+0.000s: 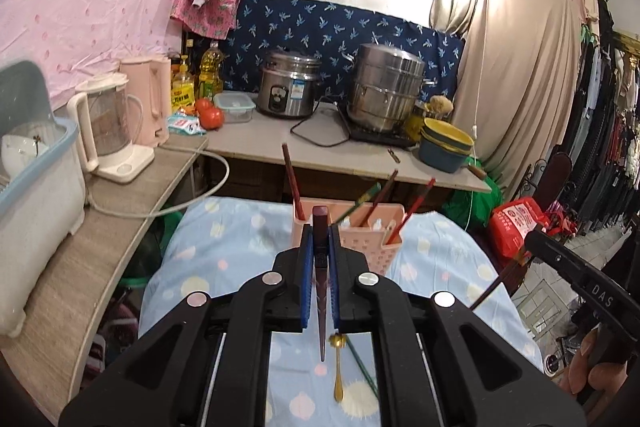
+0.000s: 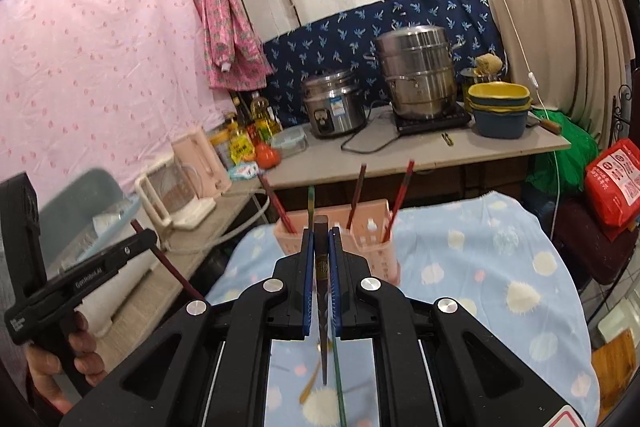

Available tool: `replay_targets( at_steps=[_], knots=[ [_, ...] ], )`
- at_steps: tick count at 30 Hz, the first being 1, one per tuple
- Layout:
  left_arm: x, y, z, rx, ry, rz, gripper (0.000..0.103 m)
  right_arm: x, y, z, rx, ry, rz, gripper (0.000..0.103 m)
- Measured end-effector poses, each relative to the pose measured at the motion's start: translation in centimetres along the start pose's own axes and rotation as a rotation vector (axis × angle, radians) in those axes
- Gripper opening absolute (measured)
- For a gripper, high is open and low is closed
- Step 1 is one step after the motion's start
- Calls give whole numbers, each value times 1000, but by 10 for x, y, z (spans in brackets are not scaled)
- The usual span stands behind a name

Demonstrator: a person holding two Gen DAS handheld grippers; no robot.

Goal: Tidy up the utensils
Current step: 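Lift both held chopsticks and carry them over the pink basket, then open both tools to drop the chopsticks into the pink basket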

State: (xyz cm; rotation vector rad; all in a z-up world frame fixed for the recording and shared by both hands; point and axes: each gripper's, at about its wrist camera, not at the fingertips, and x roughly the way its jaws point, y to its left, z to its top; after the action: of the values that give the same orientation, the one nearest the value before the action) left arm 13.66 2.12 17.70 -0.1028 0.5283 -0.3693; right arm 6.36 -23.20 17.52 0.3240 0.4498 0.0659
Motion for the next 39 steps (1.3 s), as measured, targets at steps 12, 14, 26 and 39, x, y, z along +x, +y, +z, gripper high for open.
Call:
replay_targets(
  at_steps=[12, 14, 26, 39],
  knots=[
    [36, -5, 101, 16, -165, 39, 7, 53, -7, 98, 66, -173, -2, 7],
    [48, -5, 110, 20, -172, 44, 7, 69, -12, 107, 80, -181, -3, 7],
    [133, 13, 100, -19, -112, 30, 7, 164, -41, 84, 167, -75, 13, 7],
    [175, 30, 46, -73, -4, 29, 9, 195, -53, 38, 157, 37, -9, 8]
  ],
)
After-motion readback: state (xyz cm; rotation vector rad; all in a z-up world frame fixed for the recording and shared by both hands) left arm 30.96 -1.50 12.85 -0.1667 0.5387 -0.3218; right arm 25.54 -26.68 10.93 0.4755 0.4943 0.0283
